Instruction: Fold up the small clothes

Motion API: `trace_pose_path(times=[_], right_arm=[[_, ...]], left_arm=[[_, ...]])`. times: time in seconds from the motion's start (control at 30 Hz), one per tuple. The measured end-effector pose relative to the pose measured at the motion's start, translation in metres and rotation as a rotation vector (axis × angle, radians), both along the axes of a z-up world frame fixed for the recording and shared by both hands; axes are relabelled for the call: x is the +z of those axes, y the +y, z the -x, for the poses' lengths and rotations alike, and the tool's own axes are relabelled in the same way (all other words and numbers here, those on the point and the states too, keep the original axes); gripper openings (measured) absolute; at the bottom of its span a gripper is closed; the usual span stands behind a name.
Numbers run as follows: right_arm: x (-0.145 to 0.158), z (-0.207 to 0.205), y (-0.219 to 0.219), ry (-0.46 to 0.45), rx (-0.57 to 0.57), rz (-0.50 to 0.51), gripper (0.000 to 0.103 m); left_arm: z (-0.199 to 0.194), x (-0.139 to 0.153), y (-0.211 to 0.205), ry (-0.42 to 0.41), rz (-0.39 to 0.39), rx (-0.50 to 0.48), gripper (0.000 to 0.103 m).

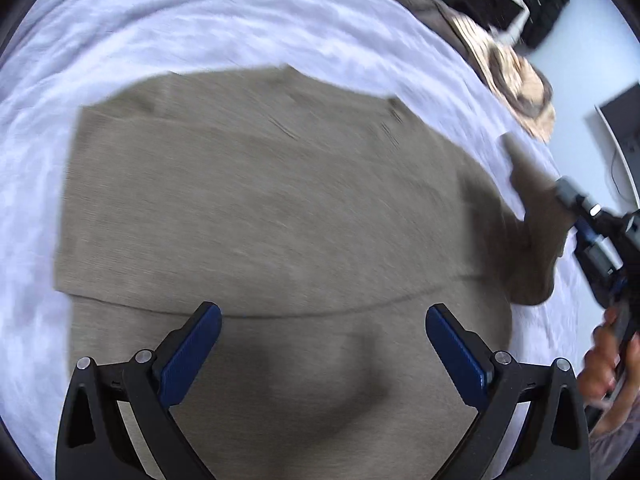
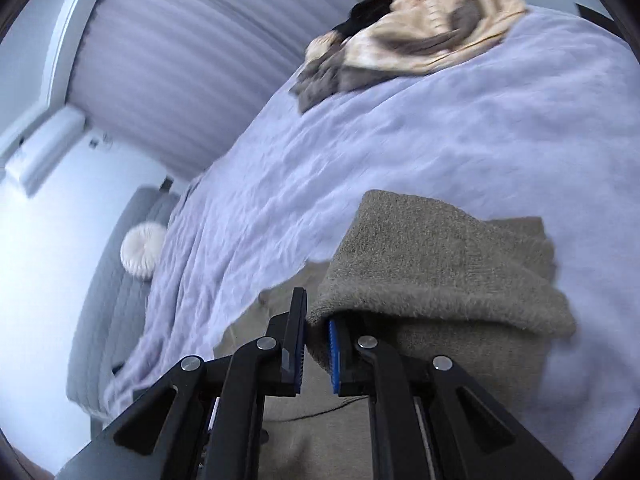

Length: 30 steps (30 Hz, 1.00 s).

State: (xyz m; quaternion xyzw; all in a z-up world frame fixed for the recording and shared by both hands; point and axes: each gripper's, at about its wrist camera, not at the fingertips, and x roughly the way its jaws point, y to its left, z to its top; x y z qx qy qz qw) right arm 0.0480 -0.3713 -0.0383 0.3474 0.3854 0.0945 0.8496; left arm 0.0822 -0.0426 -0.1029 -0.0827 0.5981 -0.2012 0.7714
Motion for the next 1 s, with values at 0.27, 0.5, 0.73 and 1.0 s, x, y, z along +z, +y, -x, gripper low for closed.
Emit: trace_pose_path(times=[0.27,0.5,0.73,1.0], right_arm=[[-0.095,-0.043,0.121,0.344,0.219,0.149,0.018],[-0.086,-0.012,0.066,0.316,-0.115,-0.132,0.053],[-0.048,-0.052,0.103,0.223,-0.005,0.099,0.01],[-0.073,-0.052,0.24,0.251,0.426,0.409,0.016]], left_arm=[[-0.018,-0.008,0.079,-0.006,-0.022,0.122,0.103],[-0.019,-0.024,0.105,0.026,0.02,0.179,0.103],[-0.019,-0.01,0.119,-0.037,0.037,0.11,0.103],[-0.021,-0.011,0.144,-0.015,0.052,0.146,0.103]])
